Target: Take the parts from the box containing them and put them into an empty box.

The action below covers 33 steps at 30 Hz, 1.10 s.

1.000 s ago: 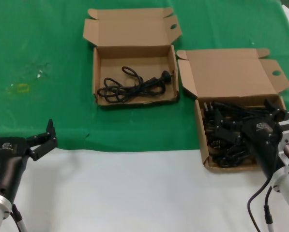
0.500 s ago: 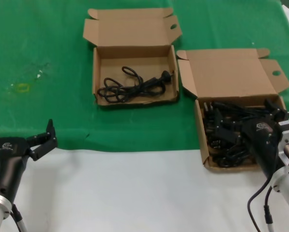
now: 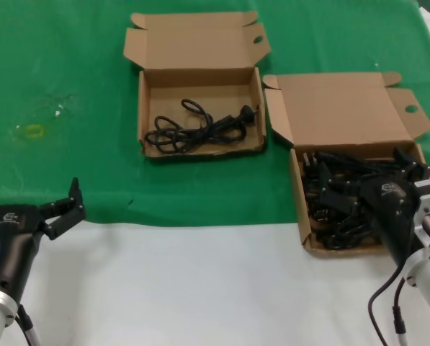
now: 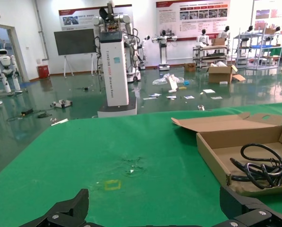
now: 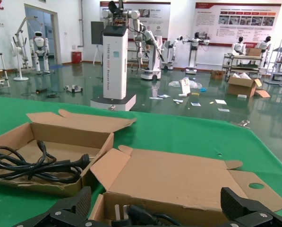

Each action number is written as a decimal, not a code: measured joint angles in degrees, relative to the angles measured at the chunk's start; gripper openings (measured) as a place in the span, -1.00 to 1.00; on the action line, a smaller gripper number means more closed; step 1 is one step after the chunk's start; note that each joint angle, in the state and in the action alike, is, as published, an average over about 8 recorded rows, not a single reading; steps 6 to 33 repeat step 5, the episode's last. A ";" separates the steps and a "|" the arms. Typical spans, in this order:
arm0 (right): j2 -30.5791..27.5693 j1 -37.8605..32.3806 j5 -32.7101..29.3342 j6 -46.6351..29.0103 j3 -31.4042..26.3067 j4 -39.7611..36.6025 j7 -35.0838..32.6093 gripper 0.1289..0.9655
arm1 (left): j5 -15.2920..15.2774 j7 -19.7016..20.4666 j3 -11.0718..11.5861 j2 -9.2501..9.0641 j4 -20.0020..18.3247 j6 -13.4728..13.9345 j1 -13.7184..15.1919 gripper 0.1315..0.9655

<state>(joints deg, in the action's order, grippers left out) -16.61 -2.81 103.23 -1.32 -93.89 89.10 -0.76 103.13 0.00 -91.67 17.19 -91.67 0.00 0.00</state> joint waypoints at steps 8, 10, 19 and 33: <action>0.00 0.00 0.00 0.00 0.00 0.00 0.00 1.00 | 0.00 0.00 0.00 0.00 0.00 0.00 0.00 1.00; 0.00 0.00 0.00 0.00 0.00 0.00 0.00 1.00 | 0.00 0.00 0.00 0.00 0.00 0.00 0.00 1.00; 0.00 0.00 0.00 0.00 0.00 0.00 0.00 1.00 | 0.00 0.00 0.00 0.00 0.00 0.00 0.00 1.00; 0.00 0.00 0.00 0.00 0.00 0.00 0.00 1.00 | 0.00 0.00 0.00 0.00 0.00 0.00 0.00 1.00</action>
